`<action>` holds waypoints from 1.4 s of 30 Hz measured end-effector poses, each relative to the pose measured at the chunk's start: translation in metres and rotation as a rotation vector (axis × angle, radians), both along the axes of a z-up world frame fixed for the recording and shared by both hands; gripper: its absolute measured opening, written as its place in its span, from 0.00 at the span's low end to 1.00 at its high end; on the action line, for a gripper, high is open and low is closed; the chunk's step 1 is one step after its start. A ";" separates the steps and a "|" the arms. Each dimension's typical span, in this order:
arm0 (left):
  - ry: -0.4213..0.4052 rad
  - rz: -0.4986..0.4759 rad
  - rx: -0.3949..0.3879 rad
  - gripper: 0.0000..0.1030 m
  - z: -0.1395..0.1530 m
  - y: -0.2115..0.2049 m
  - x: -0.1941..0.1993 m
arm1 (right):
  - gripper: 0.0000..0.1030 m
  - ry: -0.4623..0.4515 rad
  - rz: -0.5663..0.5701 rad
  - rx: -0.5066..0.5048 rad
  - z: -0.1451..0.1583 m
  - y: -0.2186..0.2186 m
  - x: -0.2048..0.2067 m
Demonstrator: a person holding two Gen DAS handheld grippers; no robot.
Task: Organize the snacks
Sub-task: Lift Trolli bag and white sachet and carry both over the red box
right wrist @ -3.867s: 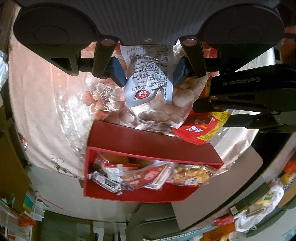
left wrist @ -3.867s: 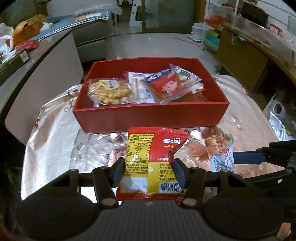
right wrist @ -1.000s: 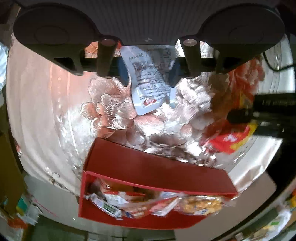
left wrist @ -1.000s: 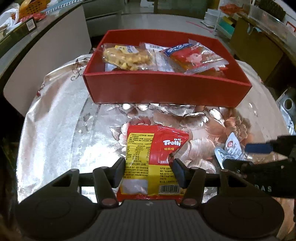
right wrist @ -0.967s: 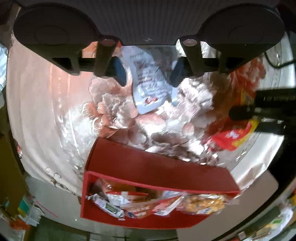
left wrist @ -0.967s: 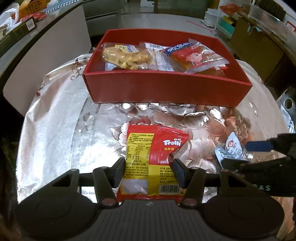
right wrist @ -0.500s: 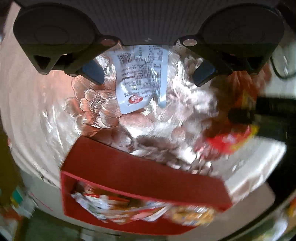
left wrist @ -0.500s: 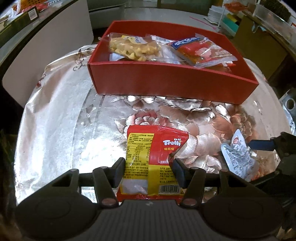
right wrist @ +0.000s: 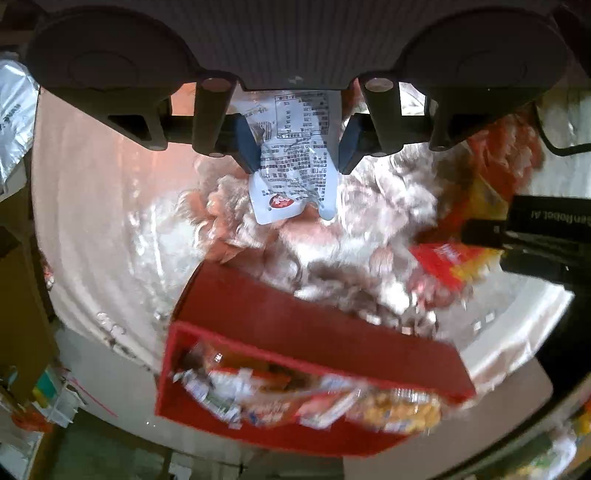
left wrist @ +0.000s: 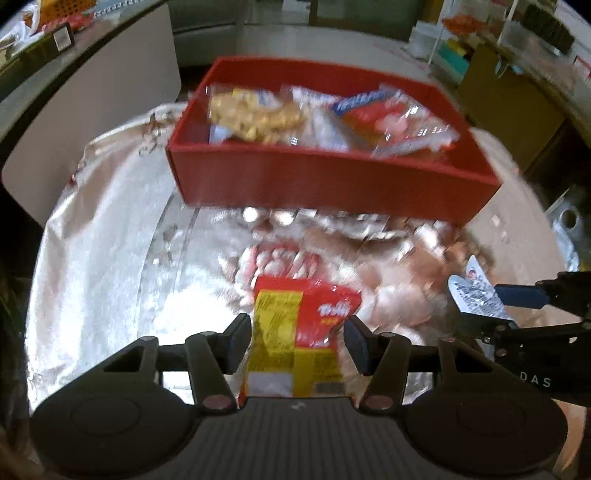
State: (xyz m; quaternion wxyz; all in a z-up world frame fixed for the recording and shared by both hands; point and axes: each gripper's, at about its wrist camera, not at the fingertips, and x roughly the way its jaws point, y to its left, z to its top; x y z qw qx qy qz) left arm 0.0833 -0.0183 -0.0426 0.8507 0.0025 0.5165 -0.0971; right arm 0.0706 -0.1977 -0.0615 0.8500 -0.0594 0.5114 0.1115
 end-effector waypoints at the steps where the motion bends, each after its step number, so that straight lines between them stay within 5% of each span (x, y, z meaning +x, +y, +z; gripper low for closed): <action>1: -0.012 -0.002 -0.008 0.47 0.004 0.000 0.000 | 0.54 -0.010 -0.004 0.016 0.004 -0.001 0.000; 6: -0.026 -0.010 -0.023 0.47 0.012 0.003 0.000 | 0.54 -0.061 -0.031 0.081 0.022 -0.012 -0.003; 11: 0.015 -0.020 0.022 0.50 -0.010 0.001 0.004 | 0.54 -0.069 -0.024 0.104 0.026 -0.013 -0.001; 13: 0.033 -0.016 0.051 0.61 -0.021 -0.003 0.008 | 0.54 -0.068 -0.017 0.108 0.026 -0.011 -0.001; 16: 0.041 -0.031 0.086 0.66 -0.039 -0.011 0.008 | 0.54 -0.066 -0.010 0.115 0.026 -0.010 0.000; 21: 0.025 0.000 0.049 0.41 -0.028 -0.007 -0.001 | 0.54 -0.065 -0.003 0.122 0.027 -0.008 0.000; 28: -0.035 0.042 -0.060 0.40 0.006 0.009 -0.005 | 0.54 -0.124 -0.019 0.162 0.046 -0.014 -0.004; 42: -0.183 0.045 -0.093 0.40 0.051 0.006 0.009 | 0.54 -0.241 -0.049 0.229 0.081 -0.017 0.015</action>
